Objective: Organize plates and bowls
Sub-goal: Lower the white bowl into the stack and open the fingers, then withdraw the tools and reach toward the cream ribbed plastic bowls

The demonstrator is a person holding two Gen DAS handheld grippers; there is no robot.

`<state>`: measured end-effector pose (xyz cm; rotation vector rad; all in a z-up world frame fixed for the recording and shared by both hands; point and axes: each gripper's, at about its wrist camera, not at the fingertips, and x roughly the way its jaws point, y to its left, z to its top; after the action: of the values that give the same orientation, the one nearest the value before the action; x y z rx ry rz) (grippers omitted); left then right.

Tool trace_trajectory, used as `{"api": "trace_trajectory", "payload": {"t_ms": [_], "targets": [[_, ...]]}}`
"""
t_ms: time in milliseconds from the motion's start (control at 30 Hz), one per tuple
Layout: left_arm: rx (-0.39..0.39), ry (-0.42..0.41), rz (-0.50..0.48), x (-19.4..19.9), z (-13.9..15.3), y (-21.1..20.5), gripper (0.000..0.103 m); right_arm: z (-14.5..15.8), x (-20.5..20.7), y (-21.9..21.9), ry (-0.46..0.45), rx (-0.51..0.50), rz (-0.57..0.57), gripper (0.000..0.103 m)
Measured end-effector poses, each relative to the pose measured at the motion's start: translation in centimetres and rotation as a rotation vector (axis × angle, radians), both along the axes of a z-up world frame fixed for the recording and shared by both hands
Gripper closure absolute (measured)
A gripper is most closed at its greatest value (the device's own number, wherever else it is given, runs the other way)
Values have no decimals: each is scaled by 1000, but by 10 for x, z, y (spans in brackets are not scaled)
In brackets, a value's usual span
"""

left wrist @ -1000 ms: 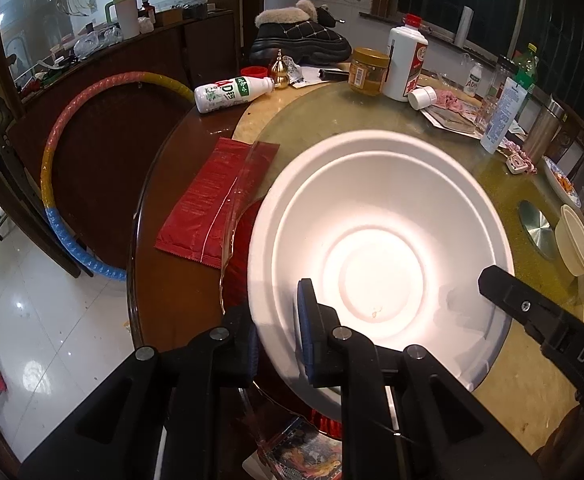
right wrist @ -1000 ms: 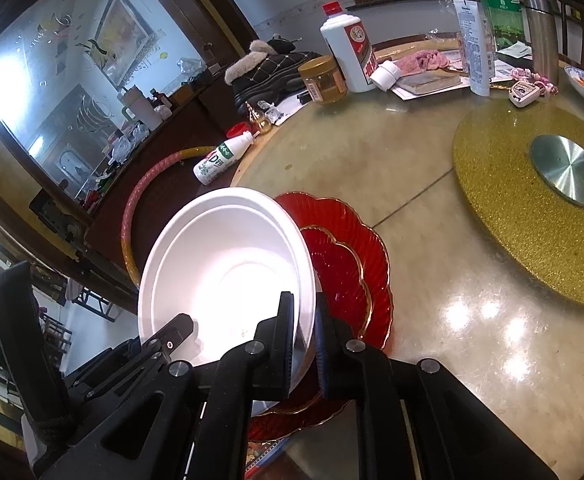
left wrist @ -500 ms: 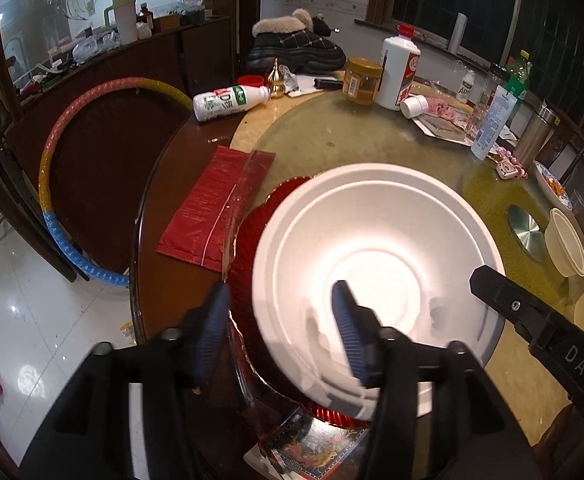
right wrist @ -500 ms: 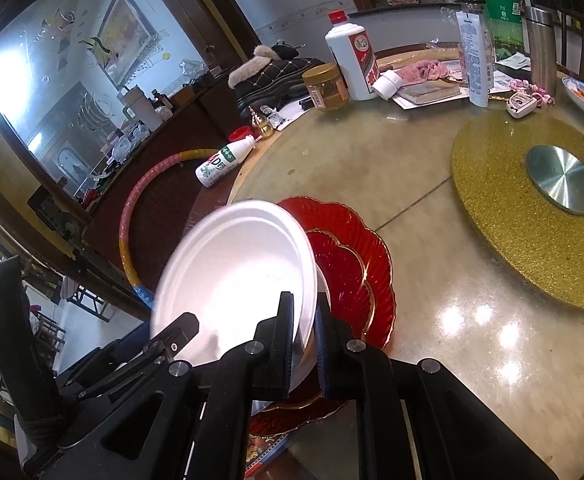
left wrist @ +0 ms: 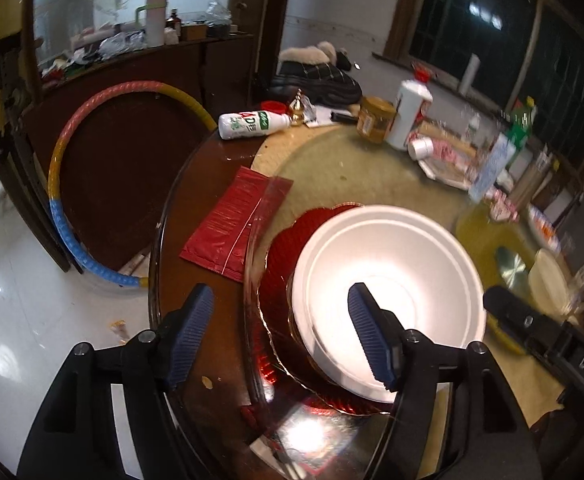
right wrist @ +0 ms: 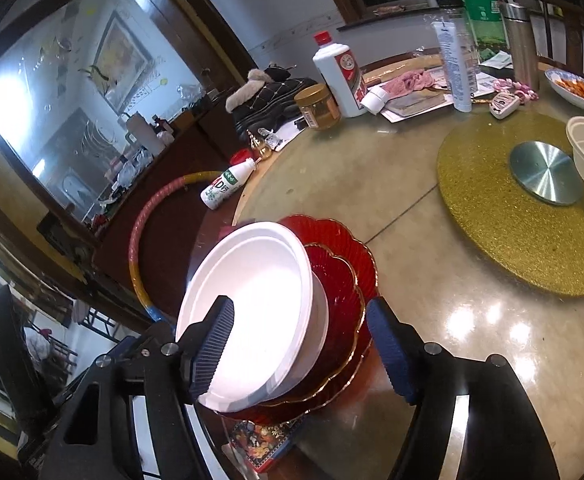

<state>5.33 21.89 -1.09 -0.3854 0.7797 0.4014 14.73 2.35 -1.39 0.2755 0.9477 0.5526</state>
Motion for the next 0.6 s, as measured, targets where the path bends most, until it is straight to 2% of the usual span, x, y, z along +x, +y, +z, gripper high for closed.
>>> {"api": "trace_trajectory", "payload": {"t_ms": [133,233,400,600], "targets": [[-57,-78,56,-10,8,4,33,0,-2,-16,16,40,-19,30],[-53,-136,61,-14,17,-6,32,2,-2,-32,19,63,-35,30],[14,-161,-50,-1,30,-52,28,13,-3,-73,-7,91,-69,30],[38,-93,-275,43,24,-133,27,25,8,-144,-17,114,-170,28]]}}
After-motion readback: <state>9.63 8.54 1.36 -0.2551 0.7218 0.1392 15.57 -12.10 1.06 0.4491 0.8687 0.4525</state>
